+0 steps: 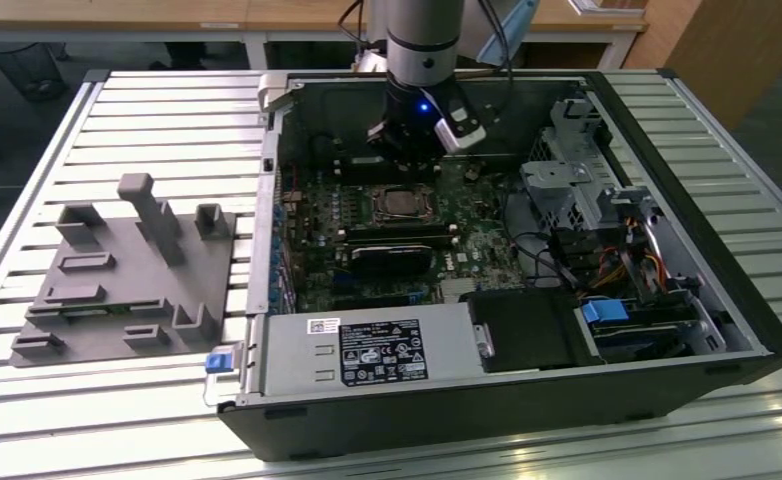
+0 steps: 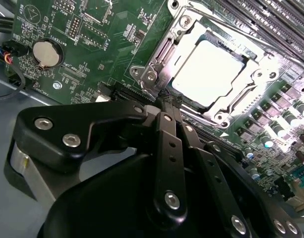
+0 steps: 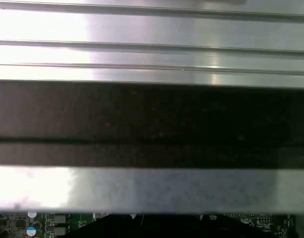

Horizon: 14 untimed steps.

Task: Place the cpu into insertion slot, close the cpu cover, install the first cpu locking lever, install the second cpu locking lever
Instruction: 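Install the first cpu locking lever, then install the second cpu locking lever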

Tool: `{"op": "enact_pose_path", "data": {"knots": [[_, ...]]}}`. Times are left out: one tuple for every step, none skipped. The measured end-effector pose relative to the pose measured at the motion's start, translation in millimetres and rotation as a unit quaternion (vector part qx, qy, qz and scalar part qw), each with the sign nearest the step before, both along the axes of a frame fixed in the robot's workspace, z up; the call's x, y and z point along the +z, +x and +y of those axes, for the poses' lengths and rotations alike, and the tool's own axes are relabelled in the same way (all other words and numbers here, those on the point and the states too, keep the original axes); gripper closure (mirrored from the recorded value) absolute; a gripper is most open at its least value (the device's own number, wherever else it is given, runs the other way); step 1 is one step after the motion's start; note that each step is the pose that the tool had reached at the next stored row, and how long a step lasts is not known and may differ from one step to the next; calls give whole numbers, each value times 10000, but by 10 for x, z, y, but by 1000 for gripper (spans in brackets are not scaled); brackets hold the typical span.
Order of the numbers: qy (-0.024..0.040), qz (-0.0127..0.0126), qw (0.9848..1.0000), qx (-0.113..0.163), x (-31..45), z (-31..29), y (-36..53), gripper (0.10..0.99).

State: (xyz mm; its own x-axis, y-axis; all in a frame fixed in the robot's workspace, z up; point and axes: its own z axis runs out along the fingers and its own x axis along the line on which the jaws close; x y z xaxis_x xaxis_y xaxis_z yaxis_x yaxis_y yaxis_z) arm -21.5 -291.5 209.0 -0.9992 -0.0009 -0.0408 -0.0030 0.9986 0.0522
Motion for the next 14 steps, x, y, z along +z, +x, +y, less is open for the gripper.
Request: {"op": "enact_pose_path", "data": {"knots": [[1,0,10000,0,-1,-1,3,980],[0,0,10000,0,0,-3,4,980],[0,0,10000,0,0,-6,5,980],[-1,0,10000,0,0,-9,5,980],[0,0,10000,0,0,-14,6,980],[0,0,10000,0,0,-18,7,980],[0,0,10000,0,0,-24,8,980],[0,0,10000,0,0,-31,9,980],[0,0,10000,0,0,-38,9,980],[0,0,10000,0,0,-44,10,980],[0,0,10000,0,0,-49,10,980],[0,0,10000,0,0,-54,11,980],[0,0,10000,0,0,-58,12,980],[0,0,10000,0,0,-63,12,980]]}}
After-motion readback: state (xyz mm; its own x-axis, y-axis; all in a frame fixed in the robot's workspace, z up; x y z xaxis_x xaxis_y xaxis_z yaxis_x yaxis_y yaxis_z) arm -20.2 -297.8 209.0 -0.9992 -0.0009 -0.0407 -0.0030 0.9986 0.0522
